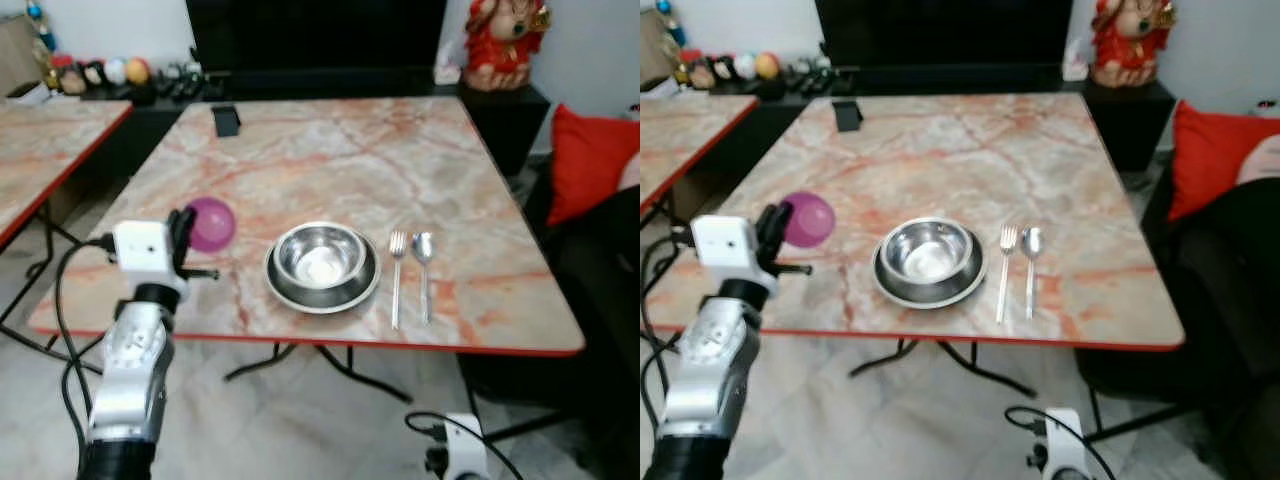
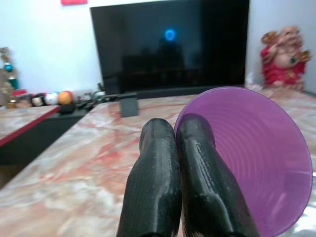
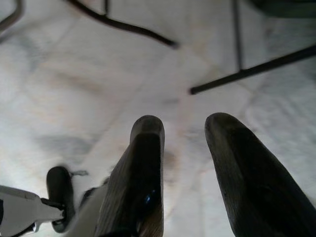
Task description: Setting the table
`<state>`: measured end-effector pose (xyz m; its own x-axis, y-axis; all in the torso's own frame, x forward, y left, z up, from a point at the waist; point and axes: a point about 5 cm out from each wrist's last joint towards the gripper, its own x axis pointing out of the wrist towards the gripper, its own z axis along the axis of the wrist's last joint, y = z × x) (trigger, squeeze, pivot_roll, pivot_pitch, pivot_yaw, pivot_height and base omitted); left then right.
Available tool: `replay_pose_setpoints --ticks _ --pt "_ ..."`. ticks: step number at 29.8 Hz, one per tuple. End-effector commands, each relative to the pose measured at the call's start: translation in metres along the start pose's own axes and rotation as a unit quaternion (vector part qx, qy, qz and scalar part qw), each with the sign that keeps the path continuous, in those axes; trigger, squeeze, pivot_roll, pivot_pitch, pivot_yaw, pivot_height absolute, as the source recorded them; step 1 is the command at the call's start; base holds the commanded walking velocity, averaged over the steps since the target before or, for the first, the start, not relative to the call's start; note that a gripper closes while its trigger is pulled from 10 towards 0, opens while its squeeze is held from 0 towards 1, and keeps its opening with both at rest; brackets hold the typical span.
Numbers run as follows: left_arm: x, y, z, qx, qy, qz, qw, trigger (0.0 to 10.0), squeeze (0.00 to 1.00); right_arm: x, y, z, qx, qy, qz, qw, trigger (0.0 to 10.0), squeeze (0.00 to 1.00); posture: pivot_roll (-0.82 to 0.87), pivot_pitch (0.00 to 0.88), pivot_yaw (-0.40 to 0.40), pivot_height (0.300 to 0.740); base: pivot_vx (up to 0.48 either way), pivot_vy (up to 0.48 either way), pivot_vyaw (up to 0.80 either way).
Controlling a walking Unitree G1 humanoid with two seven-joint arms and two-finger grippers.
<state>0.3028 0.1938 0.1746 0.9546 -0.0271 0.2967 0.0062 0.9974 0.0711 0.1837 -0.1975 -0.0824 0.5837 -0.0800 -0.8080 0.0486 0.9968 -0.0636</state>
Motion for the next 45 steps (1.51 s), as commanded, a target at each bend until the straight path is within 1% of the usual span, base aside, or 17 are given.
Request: replay_pose_setpoints --ticks 1,9,12,14,16,17,19,20,22,24,26,29,31,35,41,45 --pt "-0.001 0.009 -0.001 0.009 0.005 0.014 1.000 10.0 0.00 0.001 0.006 0.001 0.000 -0.002 0.009 1.000 10.0 0.00 -0.03 0.000 0.020 0.740 0.000 0.000 0.00" --pt "0.002 0.016 0.001 -0.006 0.010 0.019 1.000 10.0 0.00 0.000 0.006 0.001 -0.003 -0.002 0.010 1.000 10.0 0.00 -0.03 0.000 0.022 0.740 0.000 0.000 0.00" --pt "0.007 0.019 0.005 -0.023 0.011 0.019 0.999 10.0 0.00 0.000 0.006 0.001 -0.003 -0.002 0.011 1.000 10.0 0.00 -0.03 0.000 0.022 0.740 0.000 0.000 0.00" --pt "0.008 0.020 0.005 -0.026 0.011 0.019 0.999 10.0 0.00 0.000 0.006 0.001 -0.003 -0.002 0.012 1.000 10.0 0.00 -0.03 0.000 0.022 0.740 0.000 0.000 0.00" --pt "0.011 0.023 0.004 -0.033 0.024 0.032 0.999 10.0 0.00 0.000 0.006 0.001 -0.003 -0.002 0.012 1.000 10.0 0.00 -0.03 0.000 0.026 0.740 0.000 0.000 0.00" --pt "0.013 0.025 0.004 -0.044 0.030 0.041 0.998 10.0 0.00 0.000 0.006 0.001 -0.003 -0.002 0.012 1.000 10.0 0.00 -0.03 0.000 0.027 0.740 0.000 0.000 0.00" --pt "0.016 0.027 -0.002 -0.072 0.062 0.056 0.994 10.0 0.00 0.000 0.007 0.001 -0.002 -0.003 0.012 1.000 10.0 0.00 -0.03 0.000 0.027 0.740 0.000 0.000 0.00" --pt "0.016 0.027 -0.002 -0.072 0.062 0.056 0.994 10.0 0.00 0.000 0.007 0.001 -0.002 -0.003 0.012 1.000 10.0 0.00 -0.03 0.000 0.027 0.740 0.000 0.000 0.00" --pt "0.017 0.029 -0.006 -0.101 0.074 0.077 0.989 10.0 0.00 0.000 0.007 0.001 -0.002 -0.003 0.013 1.000 10.0 0.00 -0.03 0.000 0.027 0.740 0.000 0.000 0.00" --pt "0.016 0.027 -0.008 -0.118 0.073 0.079 0.987 10.0 0.00 0.000 0.007 0.001 -0.003 -0.002 0.014 1.000 10.0 0.00 -0.03 0.000 0.028 0.740 0.000 0.000 0.00" --pt "0.014 0.024 -0.007 -0.112 0.065 0.065 0.989 10.0 0.00 0.000 0.008 0.001 -0.003 -0.002 0.014 1.000 10.0 0.00 -0.03 0.000 0.032 0.740 0.000 0.000 0.00" --pt "0.014 0.023 -0.006 -0.110 0.062 0.061 0.990 10.0 0.00 0.000 0.008 0.001 -0.003 -0.002 0.014 1.000 10.0 0.00 -0.03 0.000 0.032 0.740 0.000 0.000 0.00" --pt "0.012 0.026 -0.004 -0.092 0.058 0.063 0.992 10.0 0.00 0.000 0.008 0.001 0.000 -0.004 0.013 1.000 10.0 0.00 -0.03 0.000 0.034 0.740 0.000 0.000 0.00" --pt "0.013 0.030 -0.001 -0.095 0.051 0.073 0.991 10.0 0.00 0.000 0.008 0.001 0.000 -0.003 0.013 1.000 10.0 0.00 -0.03 0.000 0.032 0.740 0.000 0.000 0.00" --pt "0.015 0.030 0.001 -0.086 0.052 0.070 0.992 10.0 0.00 0.000 0.008 0.001 0.000 -0.002 0.013 1.000 10.0 0.00 -0.03 0.000 0.032 0.740 0.000 0.000 0.00" --pt "0.017 0.031 0.005 -0.085 0.044 0.068 0.993 10.0 0.00 0.000 0.007 0.001 -0.001 -0.002 0.012 1.000 10.0 0.00 -0.03 0.000 0.030 0.740 0.000 0.000 0.00"
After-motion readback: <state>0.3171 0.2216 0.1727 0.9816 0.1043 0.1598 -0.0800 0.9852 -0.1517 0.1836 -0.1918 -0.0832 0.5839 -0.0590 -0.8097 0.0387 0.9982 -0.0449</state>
